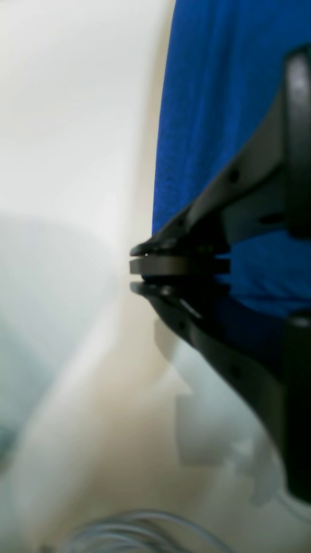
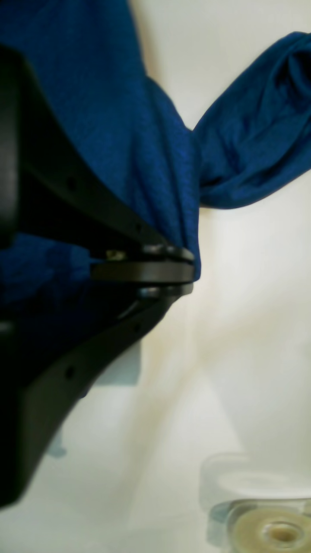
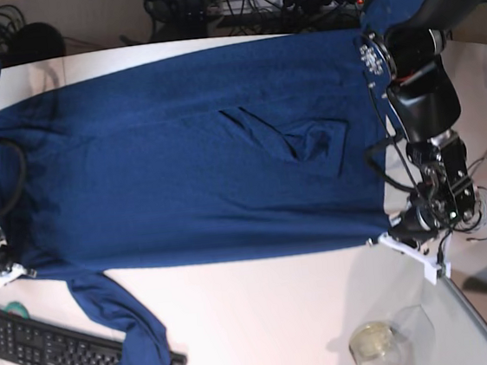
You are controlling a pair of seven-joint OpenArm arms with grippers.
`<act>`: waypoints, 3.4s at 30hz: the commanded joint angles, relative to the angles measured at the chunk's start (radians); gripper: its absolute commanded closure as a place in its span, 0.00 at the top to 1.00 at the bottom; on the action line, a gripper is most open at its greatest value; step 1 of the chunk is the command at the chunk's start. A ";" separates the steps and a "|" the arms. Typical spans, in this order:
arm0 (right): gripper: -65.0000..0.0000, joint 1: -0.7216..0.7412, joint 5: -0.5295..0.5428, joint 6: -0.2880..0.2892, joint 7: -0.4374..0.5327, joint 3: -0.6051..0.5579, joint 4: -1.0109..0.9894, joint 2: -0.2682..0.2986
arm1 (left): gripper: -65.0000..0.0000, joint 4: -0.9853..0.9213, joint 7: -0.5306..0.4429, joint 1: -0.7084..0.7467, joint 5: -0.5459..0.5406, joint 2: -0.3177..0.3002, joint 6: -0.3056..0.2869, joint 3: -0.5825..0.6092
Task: Layout the t-shirt on the table in an organized manner, then fold the t-shirt properly
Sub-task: 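Lift the held shirt edge with both grippers and fold it over the body, then carry the folded edge with both grippers toward the opposite shirt edge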
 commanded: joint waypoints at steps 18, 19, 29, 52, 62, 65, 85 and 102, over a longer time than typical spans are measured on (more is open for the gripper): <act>0.00 -0.006 0.009 0.010 0.133 -0.226 0.014 0.086 | 0.00 0.375 0.194 0.227 -0.347 -0.045 0.004 0.009; 0.00 -0.006 0.009 0.010 0.133 -0.228 0.014 0.089 | 0.00 0.381 0.194 0.232 -0.348 -0.045 0.004 0.007; 0.00 -0.041 0.008 0.102 0.146 -0.223 0.019 0.123 | 0.00 0.553 0.255 0.341 -0.350 -0.043 0.004 0.003; 0.00 -0.233 0.011 0.135 0.072 -0.065 0.166 0.143 | 0.00 0.744 0.257 0.592 -0.351 0.003 0.001 0.001; 0.00 -0.276 0.015 0.139 -0.015 -0.035 0.167 0.131 | 0.00 0.770 0.257 0.643 -0.351 0.005 0.001 0.001; 0.00 -0.296 0.014 0.139 -0.015 0.001 0.167 0.115 | 0.00 0.773 0.255 0.655 -0.351 0.005 0.001 0.001; 0.00 -0.335 0.012 0.139 -0.015 0.021 0.167 0.115 | 0.00 0.852 0.257 0.744 -0.350 0.006 0.001 0.004; 0.00 -0.342 0.011 0.139 -0.015 0.016 0.166 0.114 | 0.00 0.827 0.254 0.781 -0.339 0.005 0.002 0.012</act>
